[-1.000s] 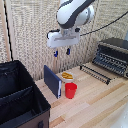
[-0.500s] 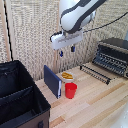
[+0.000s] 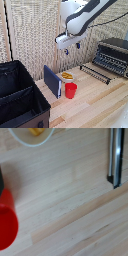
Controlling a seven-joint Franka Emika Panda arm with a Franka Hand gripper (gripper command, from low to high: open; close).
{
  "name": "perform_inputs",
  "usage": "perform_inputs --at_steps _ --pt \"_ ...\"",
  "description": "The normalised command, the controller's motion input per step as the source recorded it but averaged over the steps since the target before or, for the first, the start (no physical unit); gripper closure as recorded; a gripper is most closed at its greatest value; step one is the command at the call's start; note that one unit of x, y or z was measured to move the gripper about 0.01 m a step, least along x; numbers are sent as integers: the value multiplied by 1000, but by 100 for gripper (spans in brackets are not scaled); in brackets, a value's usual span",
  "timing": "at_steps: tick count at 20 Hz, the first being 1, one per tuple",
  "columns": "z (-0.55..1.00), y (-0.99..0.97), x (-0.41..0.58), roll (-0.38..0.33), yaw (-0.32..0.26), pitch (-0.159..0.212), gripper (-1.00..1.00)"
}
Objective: With care, position your gripper close to the oven tray handle. Make sure to grip the handle tightly. Delicately and attentively pull the tray out from the oven.
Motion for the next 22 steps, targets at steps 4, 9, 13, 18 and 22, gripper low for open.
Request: perform_inputs --at_steps 4,9,13,18,22 --pt "0 -510 3 -213 22 -6 -100" --pt "-55 -531 94 -145 1 5 -100" --pt "-100 -432 116 -222 -3 45 -100" --pt "-159 -342 218 -295 4 71 -100" --pt "-156 -264 214 -370 44 50 -100"
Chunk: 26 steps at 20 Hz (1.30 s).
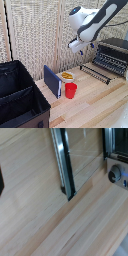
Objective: With care, position your gripper close to the oven tray handle. Make sure to grip the handle tightly. Delicately and attentively pull the tray out from the oven.
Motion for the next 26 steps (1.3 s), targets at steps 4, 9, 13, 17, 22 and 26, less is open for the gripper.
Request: perform_inputs --at_steps 4,9,13,17,22,26 --pt "-219 -293 135 -338 99 36 -100" --pt "-184 -227 0 -255 214 49 -100" --pt "-174 -363 0 -117 242 100 -100" --pt "-132 -355 0 -68 271 86 -100" --pt "-123 -421 5 -86 245 69 -100" --pt "-24 -536 0 -179 146 8 -100"
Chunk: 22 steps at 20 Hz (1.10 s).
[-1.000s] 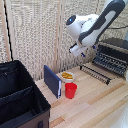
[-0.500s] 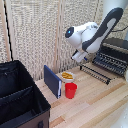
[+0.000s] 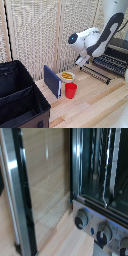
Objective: With care, position your gripper close to the oven tray handle. Make sure to grip the handle tightly. Delicately and attentively pull the tray out from the oven.
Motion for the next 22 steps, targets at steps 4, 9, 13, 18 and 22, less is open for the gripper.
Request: perform_inputs --at_steps 4,9,13,18,22 --pt "-9 -529 0 -228 117 0 -100" --pt "-77 -696 0 -217 37 0 -100" --pt "-91 -744 0 -146 -54 0 -100" --pt "-63 -687 1 -106 -146 0 -100" --pt "-2 -664 24 -16 -112 0 -100"
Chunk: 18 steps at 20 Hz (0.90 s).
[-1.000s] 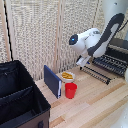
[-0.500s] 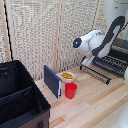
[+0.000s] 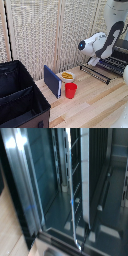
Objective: With care, position your gripper close to the oven tray handle. Make sure to grip the handle tightly. Delicately and attentively pull the tray out from the oven.
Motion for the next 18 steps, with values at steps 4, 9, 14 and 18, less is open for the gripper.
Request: perform_inputs --at_steps 4,9,14,18 --pt "0 -399 0 0 -16 0 -100" --pt "0 -74 -11 -48 7 0 100" --pt "0 -86 -13 -59 12 5 100" --pt "11 -516 0 0 70 70 100"
